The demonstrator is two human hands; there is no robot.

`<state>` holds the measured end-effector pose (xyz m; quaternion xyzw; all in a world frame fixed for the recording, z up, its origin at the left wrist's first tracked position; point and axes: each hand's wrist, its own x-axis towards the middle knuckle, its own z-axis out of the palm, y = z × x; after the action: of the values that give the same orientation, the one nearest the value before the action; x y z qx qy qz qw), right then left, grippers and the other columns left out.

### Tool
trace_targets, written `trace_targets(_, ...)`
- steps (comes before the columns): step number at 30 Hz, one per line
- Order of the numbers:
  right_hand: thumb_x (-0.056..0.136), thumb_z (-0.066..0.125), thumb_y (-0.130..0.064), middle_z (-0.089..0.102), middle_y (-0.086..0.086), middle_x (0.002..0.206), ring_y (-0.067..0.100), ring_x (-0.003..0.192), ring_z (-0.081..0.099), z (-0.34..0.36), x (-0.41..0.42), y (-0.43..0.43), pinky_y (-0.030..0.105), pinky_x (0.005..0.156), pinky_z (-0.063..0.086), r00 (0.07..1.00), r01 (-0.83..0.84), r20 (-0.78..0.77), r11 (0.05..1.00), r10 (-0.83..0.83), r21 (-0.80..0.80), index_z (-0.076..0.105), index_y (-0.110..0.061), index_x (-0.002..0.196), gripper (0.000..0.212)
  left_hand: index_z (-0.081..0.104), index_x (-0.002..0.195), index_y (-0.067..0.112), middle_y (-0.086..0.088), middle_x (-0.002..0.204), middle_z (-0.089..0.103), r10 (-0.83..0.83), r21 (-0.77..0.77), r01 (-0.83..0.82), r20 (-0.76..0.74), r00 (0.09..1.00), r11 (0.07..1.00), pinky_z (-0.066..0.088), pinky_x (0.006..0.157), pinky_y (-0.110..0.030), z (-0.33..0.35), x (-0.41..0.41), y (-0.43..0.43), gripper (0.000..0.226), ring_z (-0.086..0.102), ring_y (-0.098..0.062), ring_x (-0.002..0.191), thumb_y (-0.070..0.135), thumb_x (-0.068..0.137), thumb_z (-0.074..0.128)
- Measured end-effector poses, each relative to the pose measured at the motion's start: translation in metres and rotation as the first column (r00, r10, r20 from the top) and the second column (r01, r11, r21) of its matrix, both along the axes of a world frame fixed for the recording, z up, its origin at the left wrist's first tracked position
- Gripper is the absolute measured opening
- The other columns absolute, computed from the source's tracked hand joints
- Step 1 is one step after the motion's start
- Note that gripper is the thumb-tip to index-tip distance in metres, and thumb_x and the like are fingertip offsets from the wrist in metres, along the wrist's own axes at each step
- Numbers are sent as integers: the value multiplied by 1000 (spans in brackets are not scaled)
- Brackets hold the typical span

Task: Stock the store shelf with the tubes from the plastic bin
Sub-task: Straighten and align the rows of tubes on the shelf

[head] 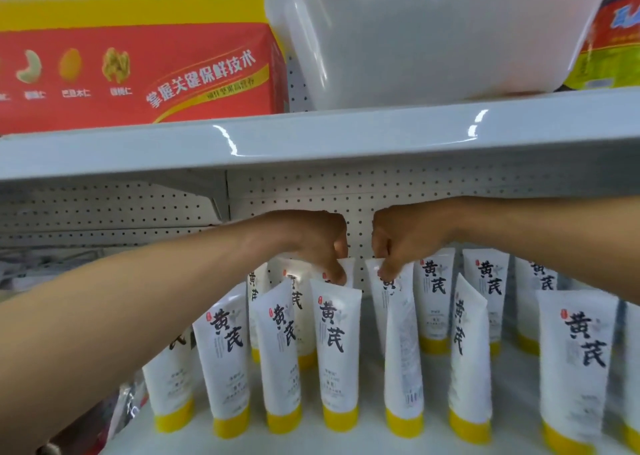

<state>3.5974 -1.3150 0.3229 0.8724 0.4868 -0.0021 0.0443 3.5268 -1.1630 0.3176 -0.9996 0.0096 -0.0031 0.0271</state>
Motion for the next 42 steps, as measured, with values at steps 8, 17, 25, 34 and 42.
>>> trace_targets(8,83,71,-35,59,-9,68,8,67,52,-11,18,8,27,66,44,999,42,11,990,-44,134,71,-11,84,25,69,114,16,3,109,70,-40,3,40,102,994,999,51,90,-28,-8,17,16,36,64,-14,99,29,81,75)
trace_targets(17,83,72,-30,64,-13,70,4,70,56,-6,22,15,22,71,48,992,88,-100,987,-75,135,75,-15,84,15,73,104,19,1,98,73,-102,-77,108,80,992,991,54,87,-31,-12,27,35,25,67,-14,92,31,82,74)
trace_targets(25,88,65,-41,65,1,80,17,78,58,5,26,15,32,85,48,978,151,-165,981,-131,117,70,-7,83,34,72,109,19,6,101,72,-109,-82,115,70,992,990,52,90,-29,-11,30,38,31,65,-10,93,34,82,74)
trace_targets(34,79,76,-26,66,-23,61,-10,61,58,-6,36,11,15,66,44,988,82,-141,992,-68,93,72,-32,73,9,73,107,20,6,101,74,-119,-135,129,82,990,982,53,90,-30,-12,30,38,29,66,-8,91,31,80,76)
trace_targets(42,80,75,-25,68,-17,71,-3,68,60,-7,35,7,13,65,42,992,54,-115,994,-43,98,73,-27,80,2,75,104,20,6,96,74,-119,-145,132,99,988,981,54,89,-29,-13,31,32,28,67,-8,90,33,79,77)
